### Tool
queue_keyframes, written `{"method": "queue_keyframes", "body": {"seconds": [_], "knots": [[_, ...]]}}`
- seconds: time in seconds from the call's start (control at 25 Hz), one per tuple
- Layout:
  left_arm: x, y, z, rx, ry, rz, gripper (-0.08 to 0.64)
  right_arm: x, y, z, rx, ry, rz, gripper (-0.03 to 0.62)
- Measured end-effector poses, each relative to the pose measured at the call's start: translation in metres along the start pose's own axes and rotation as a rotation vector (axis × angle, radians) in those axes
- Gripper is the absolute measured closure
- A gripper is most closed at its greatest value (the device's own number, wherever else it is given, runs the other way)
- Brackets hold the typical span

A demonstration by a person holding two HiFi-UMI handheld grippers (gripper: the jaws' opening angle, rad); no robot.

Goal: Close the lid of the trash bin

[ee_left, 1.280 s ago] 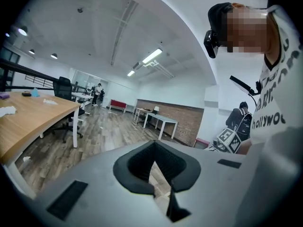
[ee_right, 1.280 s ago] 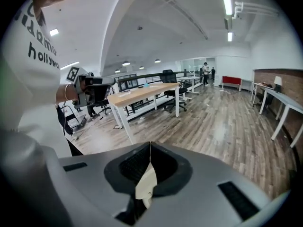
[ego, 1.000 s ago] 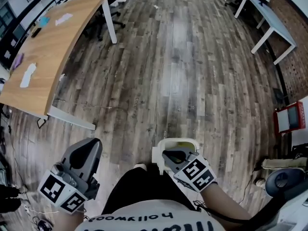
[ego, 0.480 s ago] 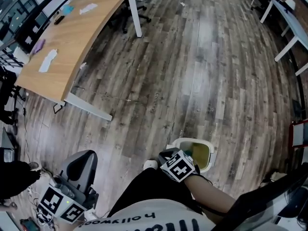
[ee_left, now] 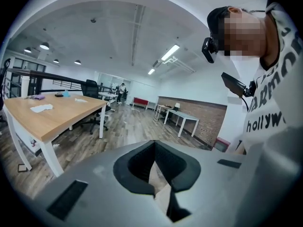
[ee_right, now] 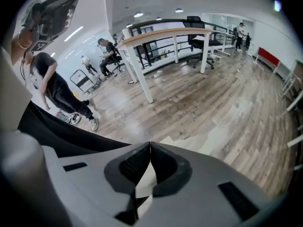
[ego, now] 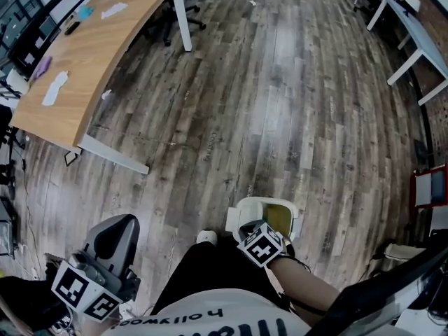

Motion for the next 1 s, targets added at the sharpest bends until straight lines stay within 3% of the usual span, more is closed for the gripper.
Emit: {"method": "queue_keyframes", "body": {"seconds": [0.32, 0.56, 1.0], "knots": [[-0.024, -0.038, 0.022, -0.086, 0.015, -0.048, 0.554, -0.082, 0.014, 0.053, -0.143, -0.198, -0.077, 0.581], [-0.040, -0.066, 0.034, -0.122, 0.018, -0.076, 0.554, -0.112, -0.002, 0.072, -0.171, -0.270, -0.100, 0.581], [-0.090, -0.100, 0.062, -0.194, -0.007, -0.223, 0.554, -0.170, -0.034, 0.110, -0.219, -0.463, -0.147, 0.581]]}}
Point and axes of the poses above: the fingertips, and each gripper's own axes: y backward along the fingers, z to its right, x out of its top, the point moved 1 cm from there along y, backward along the fingers, and after that the axes turned 6 degrees about z, right-handed, at the moved point
